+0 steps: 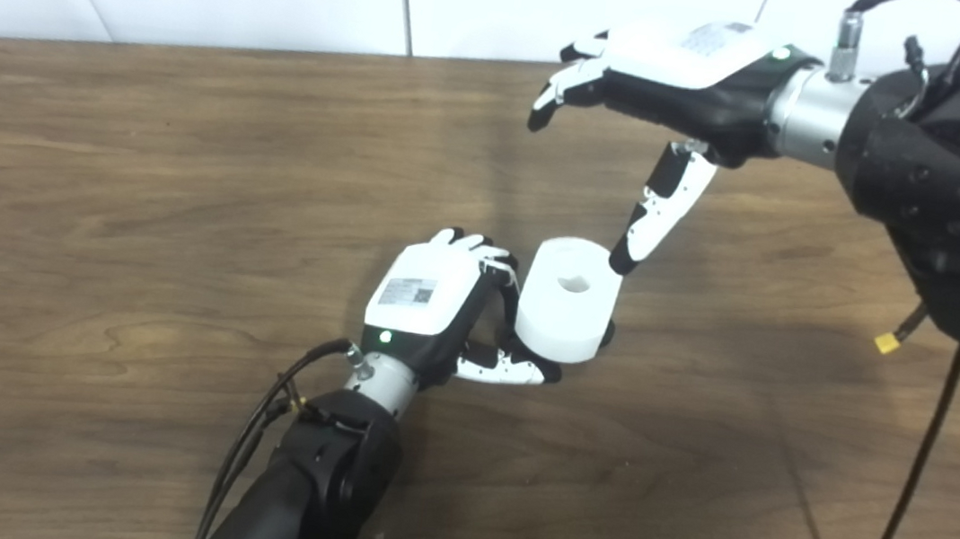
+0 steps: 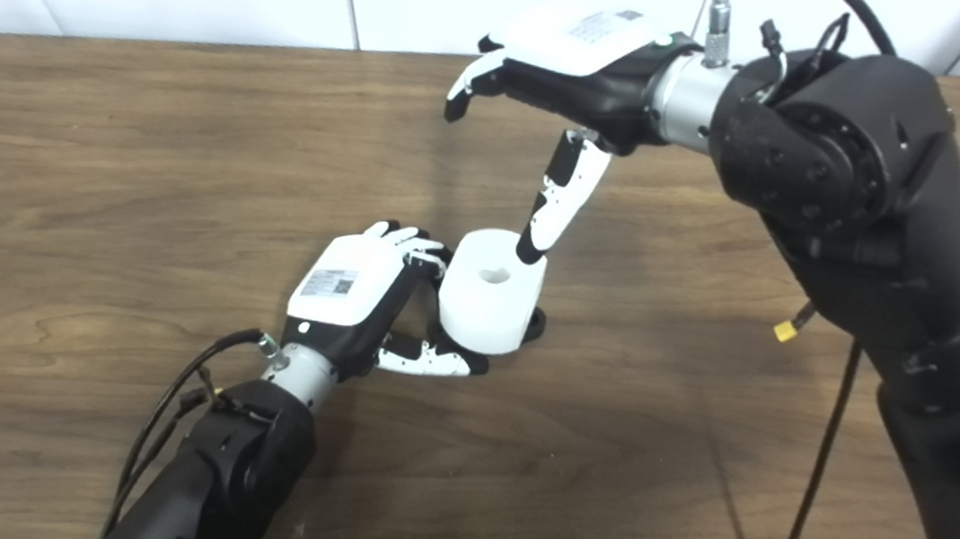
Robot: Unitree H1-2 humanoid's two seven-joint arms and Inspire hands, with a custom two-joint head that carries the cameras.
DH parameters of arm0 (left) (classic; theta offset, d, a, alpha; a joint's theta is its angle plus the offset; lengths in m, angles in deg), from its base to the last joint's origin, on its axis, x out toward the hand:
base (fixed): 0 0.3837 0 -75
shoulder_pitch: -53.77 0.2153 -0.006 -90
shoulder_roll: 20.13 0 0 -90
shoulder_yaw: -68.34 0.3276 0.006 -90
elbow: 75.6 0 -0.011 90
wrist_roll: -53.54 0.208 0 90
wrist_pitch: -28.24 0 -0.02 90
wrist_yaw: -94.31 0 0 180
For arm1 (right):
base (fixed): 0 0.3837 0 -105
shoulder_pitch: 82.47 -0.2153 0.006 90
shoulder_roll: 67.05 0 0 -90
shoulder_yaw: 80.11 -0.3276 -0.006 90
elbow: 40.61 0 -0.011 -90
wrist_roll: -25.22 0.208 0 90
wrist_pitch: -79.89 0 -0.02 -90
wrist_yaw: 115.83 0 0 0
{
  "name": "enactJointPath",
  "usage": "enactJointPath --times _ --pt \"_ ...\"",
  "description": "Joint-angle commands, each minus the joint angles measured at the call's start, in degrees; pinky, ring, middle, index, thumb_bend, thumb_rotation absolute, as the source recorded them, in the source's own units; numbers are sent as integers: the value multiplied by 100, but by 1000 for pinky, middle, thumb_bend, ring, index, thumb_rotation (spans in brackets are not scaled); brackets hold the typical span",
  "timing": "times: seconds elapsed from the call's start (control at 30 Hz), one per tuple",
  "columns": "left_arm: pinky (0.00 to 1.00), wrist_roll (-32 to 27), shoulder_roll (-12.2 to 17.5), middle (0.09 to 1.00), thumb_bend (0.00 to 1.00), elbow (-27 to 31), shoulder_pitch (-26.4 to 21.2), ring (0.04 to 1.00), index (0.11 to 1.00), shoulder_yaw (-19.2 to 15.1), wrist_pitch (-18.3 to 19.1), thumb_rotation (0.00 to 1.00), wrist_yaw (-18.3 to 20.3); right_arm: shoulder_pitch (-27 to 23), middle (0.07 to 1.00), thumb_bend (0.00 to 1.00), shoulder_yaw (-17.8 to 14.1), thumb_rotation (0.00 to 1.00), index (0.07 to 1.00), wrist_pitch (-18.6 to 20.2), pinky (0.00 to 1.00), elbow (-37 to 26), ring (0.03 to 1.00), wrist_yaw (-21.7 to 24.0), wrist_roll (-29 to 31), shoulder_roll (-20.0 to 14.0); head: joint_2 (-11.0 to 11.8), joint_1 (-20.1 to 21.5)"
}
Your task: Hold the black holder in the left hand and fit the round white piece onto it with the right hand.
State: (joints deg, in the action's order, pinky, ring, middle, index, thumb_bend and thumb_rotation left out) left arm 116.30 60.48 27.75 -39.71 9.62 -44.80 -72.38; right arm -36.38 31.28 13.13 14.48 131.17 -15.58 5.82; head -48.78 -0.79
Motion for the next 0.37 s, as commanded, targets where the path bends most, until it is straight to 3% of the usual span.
enactJointPath --times 0.0,0.33 --pt "964 127 94 847 948 -207 109 890 876 -7 267 468 508 -206 892 1000 -132 368 817 361 1000 7 980 522 -38 -98 -10 -3" --pt "970 404 -19 881 1000 -77 75 924 887 -106 524 463 1080 -304 889 1000 -34 367 811 355 1000 112 979 490 5 -178 -35 -30"
